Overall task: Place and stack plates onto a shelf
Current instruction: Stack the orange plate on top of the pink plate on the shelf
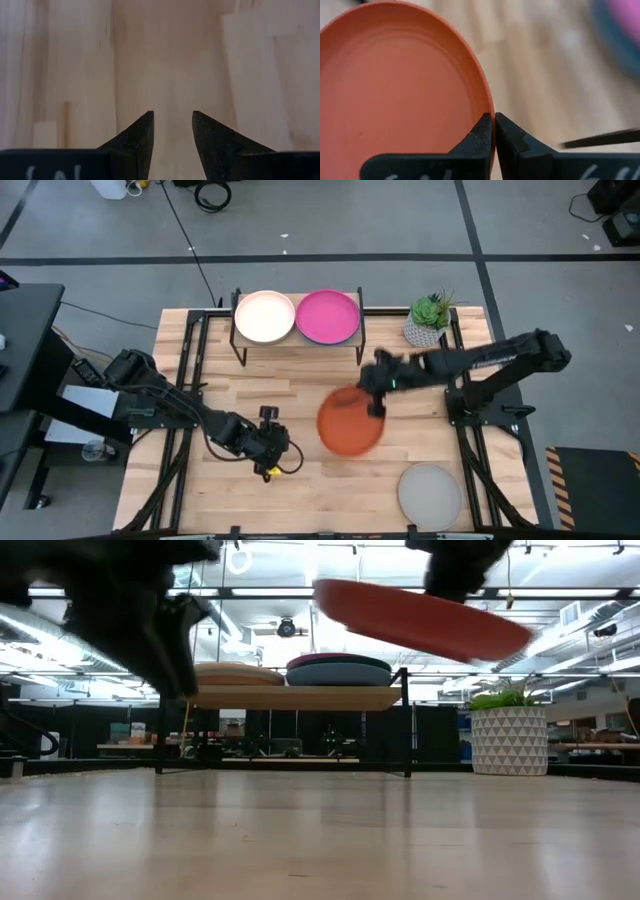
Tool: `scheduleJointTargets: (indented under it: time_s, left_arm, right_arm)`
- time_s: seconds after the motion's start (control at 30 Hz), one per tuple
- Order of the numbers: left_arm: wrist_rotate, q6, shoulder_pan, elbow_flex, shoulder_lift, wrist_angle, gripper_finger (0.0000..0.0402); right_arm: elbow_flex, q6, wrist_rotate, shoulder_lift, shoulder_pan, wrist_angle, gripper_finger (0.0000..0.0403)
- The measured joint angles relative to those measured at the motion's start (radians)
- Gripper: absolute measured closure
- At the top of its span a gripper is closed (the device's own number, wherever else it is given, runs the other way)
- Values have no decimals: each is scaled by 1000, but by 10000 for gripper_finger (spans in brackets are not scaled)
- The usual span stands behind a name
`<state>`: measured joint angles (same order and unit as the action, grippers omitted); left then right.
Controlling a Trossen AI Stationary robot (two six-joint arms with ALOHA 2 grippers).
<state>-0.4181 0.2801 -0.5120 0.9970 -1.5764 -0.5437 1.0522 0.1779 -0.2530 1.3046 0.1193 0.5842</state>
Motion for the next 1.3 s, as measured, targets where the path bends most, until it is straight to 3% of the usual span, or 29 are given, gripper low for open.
scheduleJointTargets:
  time_s: [0.3,0.67,1.03,1.3]
  left_arm:
    - [-25,44,-18,-76,2,99,260]
    - [-33,26,-19,-77,2,272,260]
    - [-29,108,-41,-77,2,258,260]
    - [-29,135,-52,-64,2,239,260]
  right_arm:
    - [249,-193,126,54,-337,44,386]
    - [534,-274,322,254,-664,36,386]
    - [644,-267,479,445,-834,42,380]
    - [645,-264,496,495,-870,58,338]
